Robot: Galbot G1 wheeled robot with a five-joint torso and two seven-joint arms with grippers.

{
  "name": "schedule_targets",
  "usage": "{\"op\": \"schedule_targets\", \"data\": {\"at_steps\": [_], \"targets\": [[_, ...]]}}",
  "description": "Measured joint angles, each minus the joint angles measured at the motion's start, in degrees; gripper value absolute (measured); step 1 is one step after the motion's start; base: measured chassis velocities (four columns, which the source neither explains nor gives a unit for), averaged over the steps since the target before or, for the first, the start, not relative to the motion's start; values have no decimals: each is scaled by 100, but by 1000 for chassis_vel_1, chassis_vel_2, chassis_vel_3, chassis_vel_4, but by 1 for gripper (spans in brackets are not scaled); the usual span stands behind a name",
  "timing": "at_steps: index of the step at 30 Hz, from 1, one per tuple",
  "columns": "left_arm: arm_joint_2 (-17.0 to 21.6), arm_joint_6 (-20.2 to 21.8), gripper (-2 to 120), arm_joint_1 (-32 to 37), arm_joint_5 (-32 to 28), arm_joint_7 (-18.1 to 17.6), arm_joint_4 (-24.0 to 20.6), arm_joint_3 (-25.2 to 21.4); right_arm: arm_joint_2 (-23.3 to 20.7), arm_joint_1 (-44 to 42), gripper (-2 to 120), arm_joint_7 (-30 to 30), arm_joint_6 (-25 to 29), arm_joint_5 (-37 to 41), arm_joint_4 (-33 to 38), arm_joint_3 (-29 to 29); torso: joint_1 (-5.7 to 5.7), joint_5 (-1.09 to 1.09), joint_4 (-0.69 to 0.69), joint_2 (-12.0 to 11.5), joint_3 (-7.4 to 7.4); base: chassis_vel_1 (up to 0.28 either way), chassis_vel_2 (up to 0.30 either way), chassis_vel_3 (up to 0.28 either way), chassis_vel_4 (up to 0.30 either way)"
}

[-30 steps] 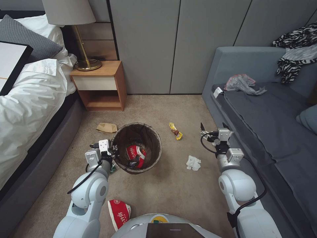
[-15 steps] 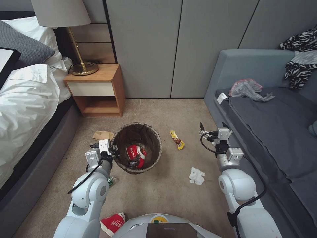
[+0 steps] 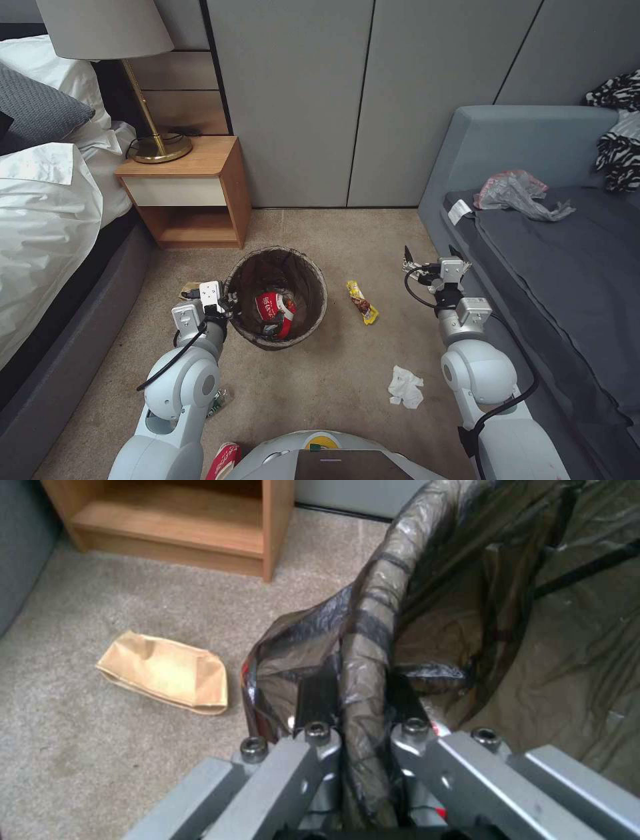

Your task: Pick up the trash bin, then pick up the garbage from the floor and place it into the trash bin.

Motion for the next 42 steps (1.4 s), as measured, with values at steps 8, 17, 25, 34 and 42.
{"op": "schedule_targets", "data": {"at_steps": [8, 17, 25, 34, 42], "targets": [[-6, 0, 2, 35, 4, 0, -35, -2, -129, -126, 100, 87, -821, 79, 260, 58, -1, 0, -2, 0, -1, 0, 0, 0, 0], [7, 0, 2, 64, 8, 1, -44, -4, -406, -374, 100, -11, -2833, 1062, 822, 430, -1, 0, -2, 0, -1, 0, 0, 0, 0], [38, 0, 2, 49, 2, 4, -11, -1, -904, -674, 100, -116, -3036, 1567, 952, 536, -1, 0, -2, 0, -1, 0, 0, 0, 0], [67, 0, 2, 26, -45, 13, 42, -16, -1699, -1246, 100, 20, -3000, 1958, 941, 413, -1, 0, -1, 0, -1, 0, 0, 0, 0], [77, 0, 2, 8, -62, 17, 70, -19, -1911, -1458, 100, 143, -2983, 2109, 830, 331, -1, 0, -2, 0, -1, 0, 0, 0, 0]]}}
